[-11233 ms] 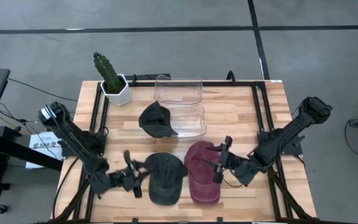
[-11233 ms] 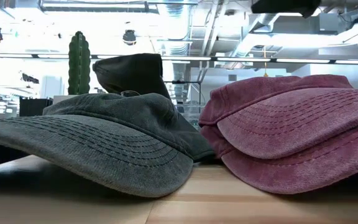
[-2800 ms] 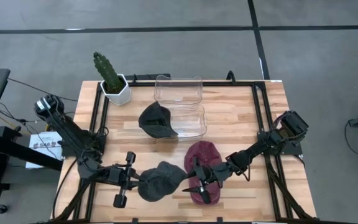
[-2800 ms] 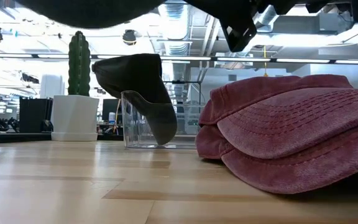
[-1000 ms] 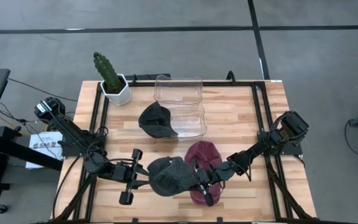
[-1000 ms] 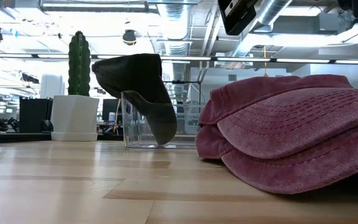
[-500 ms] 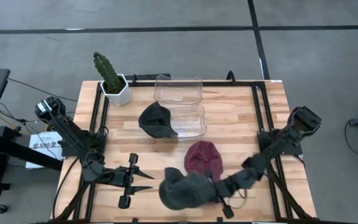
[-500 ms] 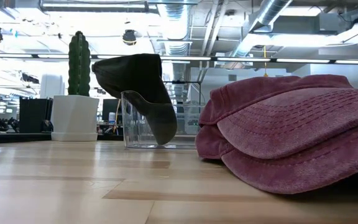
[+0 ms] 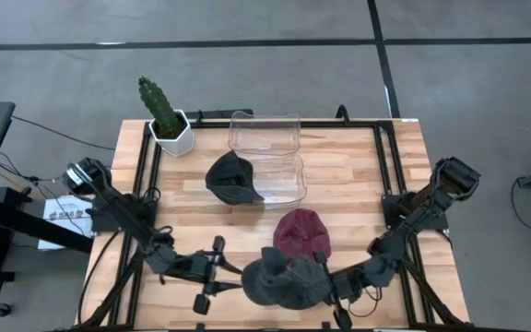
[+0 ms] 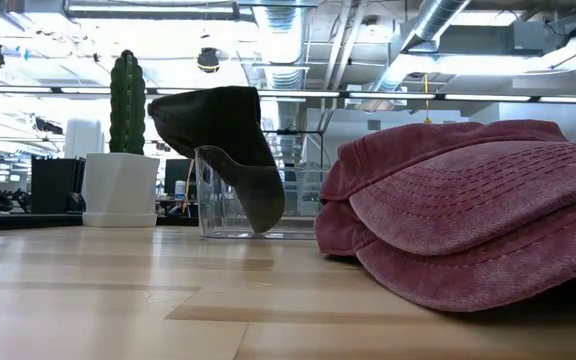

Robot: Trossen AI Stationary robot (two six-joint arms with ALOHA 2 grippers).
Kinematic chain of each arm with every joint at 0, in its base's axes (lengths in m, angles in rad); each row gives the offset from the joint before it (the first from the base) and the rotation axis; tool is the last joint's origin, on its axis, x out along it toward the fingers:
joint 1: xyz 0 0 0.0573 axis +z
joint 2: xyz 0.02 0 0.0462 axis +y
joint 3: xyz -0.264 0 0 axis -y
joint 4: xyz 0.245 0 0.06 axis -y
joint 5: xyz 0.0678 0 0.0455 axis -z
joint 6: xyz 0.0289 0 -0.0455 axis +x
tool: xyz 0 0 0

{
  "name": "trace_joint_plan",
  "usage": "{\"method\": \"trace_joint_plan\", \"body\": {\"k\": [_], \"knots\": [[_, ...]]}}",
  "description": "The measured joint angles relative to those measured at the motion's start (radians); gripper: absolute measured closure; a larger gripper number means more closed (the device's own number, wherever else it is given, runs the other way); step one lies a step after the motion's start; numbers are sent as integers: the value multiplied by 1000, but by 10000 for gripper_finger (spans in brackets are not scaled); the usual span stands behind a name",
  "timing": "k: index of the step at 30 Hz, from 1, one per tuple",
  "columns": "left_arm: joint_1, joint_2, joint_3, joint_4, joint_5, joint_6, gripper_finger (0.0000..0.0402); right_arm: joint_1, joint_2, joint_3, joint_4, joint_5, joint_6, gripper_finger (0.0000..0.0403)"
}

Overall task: Pick & Place hat
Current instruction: Put the black cap into the bottom transparent bin

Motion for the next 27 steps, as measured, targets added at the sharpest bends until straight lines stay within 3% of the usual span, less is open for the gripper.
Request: {"method": "trace_joint_plan", "body": {"k": [7,15,22,27], "knots": [[37,103,-2,189,133,-11,270,-15,12,1,-3,-5,-1,401],[45,113,-2,215,233,-56,269,12,7,1,3,20,-54,401],[45,113,-2,219,258,-58,270,29,4,1,4,100,-88,401],[67,113,-2,222,258,-54,270,19,4,1,-2,102,-87,401]]}}
